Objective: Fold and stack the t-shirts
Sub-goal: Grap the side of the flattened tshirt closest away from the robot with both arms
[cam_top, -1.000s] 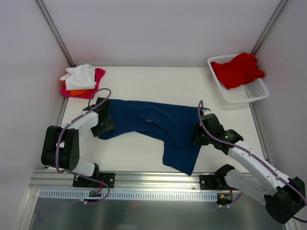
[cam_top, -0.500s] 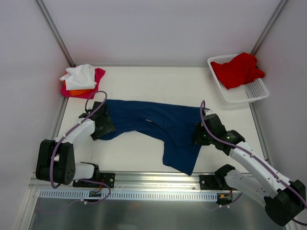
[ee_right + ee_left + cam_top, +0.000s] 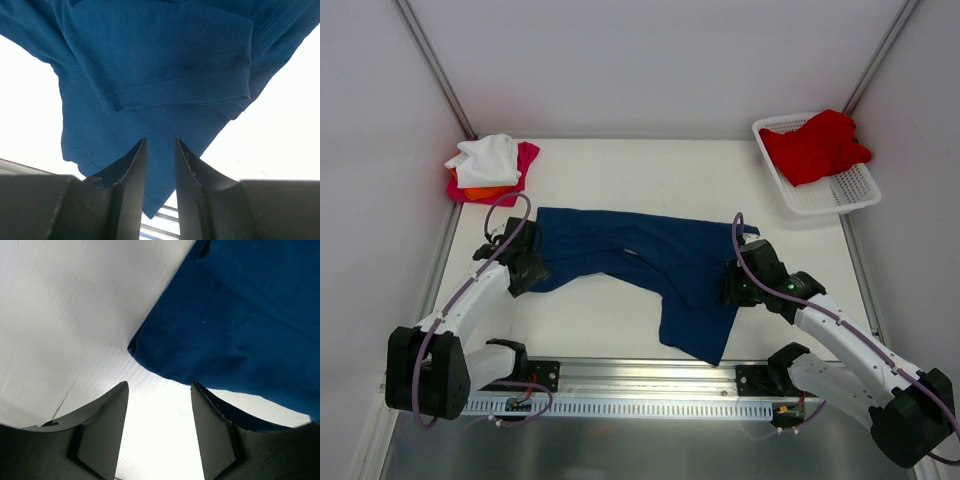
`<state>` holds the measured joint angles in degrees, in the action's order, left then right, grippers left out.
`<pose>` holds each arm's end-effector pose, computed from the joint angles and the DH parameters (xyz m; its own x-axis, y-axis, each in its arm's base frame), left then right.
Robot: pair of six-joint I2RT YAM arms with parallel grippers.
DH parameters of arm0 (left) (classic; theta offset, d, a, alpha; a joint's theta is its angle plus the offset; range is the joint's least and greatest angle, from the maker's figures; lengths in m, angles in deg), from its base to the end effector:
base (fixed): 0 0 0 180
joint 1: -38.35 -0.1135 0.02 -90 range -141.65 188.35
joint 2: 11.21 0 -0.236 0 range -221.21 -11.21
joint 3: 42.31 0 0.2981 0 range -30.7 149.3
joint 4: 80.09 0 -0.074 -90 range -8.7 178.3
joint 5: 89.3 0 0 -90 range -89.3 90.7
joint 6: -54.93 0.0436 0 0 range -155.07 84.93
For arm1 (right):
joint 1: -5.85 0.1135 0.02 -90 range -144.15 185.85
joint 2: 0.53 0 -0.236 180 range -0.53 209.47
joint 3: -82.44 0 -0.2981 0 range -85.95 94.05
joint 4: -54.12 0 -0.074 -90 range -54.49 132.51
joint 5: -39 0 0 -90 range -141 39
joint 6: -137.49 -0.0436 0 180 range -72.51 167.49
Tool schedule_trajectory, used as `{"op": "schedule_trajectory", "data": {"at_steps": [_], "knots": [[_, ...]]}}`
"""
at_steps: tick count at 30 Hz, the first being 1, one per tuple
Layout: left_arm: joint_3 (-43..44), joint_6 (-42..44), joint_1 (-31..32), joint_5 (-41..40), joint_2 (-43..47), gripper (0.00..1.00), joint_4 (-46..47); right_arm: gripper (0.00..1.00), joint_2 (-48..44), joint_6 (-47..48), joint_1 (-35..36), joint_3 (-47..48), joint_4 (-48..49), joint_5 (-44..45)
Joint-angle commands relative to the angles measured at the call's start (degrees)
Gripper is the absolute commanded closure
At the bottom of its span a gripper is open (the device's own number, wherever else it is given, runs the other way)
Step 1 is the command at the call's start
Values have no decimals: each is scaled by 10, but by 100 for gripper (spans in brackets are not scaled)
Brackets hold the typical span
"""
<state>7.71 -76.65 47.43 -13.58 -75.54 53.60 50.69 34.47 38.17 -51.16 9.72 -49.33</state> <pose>0.2620 -0.0310 0.1512 -0.6658 -0.5449 -0.5096 -0.5460 0.8214 -0.1648 0.2086 0.1305 0.1834 -0.7402 -0.2018 -0.6413 -0.3608 0.9241 0.1257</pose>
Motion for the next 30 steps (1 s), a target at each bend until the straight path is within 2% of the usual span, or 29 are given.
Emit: {"op": "schedule_trajectory", "data": {"at_steps": [1, 12, 15, 21, 30], "knots": [[-16, -24, 8, -21, -19, 47, -22, 69, -10, 6, -5, -2, 7, -7], [-26, -34, 8, -44, -66, 49, -4, 69, -29, 12, -22, -16, 7, -11], [-9, -28, 7, -59, -83, 52, 5, 69, -35, 15, -25, -19, 6, -11], [30, -12, 9, -72, -130, 51, 20, 69, -45, 19, -32, -21, -1, -30], [28, -6, 12, -67, -87, 45, 18, 69, -37, 19, -37, -20, 0, -33]]}}
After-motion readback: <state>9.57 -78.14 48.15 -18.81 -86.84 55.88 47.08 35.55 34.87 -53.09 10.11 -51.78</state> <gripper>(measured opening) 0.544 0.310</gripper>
